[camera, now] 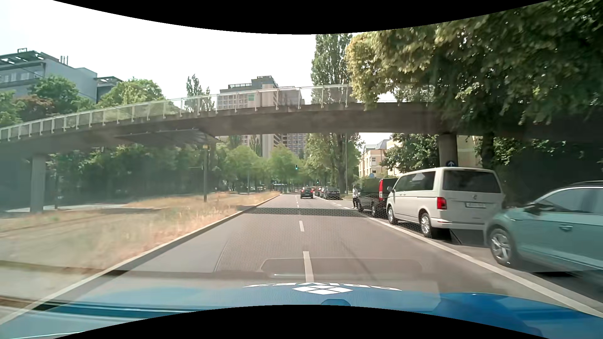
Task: Follow the waypoints while adhering to traffic rules and regulations
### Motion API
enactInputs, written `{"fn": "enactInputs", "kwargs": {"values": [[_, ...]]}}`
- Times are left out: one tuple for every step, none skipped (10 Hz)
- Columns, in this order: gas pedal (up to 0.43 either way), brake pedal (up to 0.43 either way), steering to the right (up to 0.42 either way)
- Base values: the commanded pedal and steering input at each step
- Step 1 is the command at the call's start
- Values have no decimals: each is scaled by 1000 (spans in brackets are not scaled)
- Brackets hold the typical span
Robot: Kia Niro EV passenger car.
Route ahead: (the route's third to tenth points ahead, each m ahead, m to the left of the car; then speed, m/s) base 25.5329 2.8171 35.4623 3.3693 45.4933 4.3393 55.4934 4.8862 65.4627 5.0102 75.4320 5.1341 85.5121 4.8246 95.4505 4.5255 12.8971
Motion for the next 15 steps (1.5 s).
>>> {"fn": "enactInputs", "kwargs": {"values": [[169, 0, -3], [169, 0, -4], [150, 0, -5], [150, 0, -5], [138, 0, -7], [138, 0, -10], [130, 0, -11], [130, 0, -11], [130, 0, -10], [130, 0, -10], [130, 0, -10], [130, 0, -10], [130, 0, -9], [130, 0, -9], [130, 0, -9]]}}
